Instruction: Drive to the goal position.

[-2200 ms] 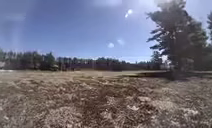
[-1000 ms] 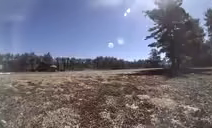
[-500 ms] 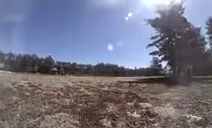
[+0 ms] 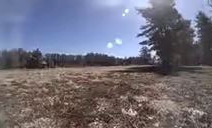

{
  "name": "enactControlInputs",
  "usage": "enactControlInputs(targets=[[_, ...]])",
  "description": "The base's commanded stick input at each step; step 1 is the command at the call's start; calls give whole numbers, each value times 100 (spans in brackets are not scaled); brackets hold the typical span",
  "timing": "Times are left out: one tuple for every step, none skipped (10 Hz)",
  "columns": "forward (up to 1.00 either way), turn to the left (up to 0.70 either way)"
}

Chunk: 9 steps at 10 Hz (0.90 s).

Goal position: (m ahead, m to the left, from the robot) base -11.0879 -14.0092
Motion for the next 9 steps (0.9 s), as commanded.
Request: enactControlInputs(targets=[[59, -59], [59, -59], [59, -59], [59, -59], [59, -59], [59, -59], [59, -59], [59, -59], [59, -59]])
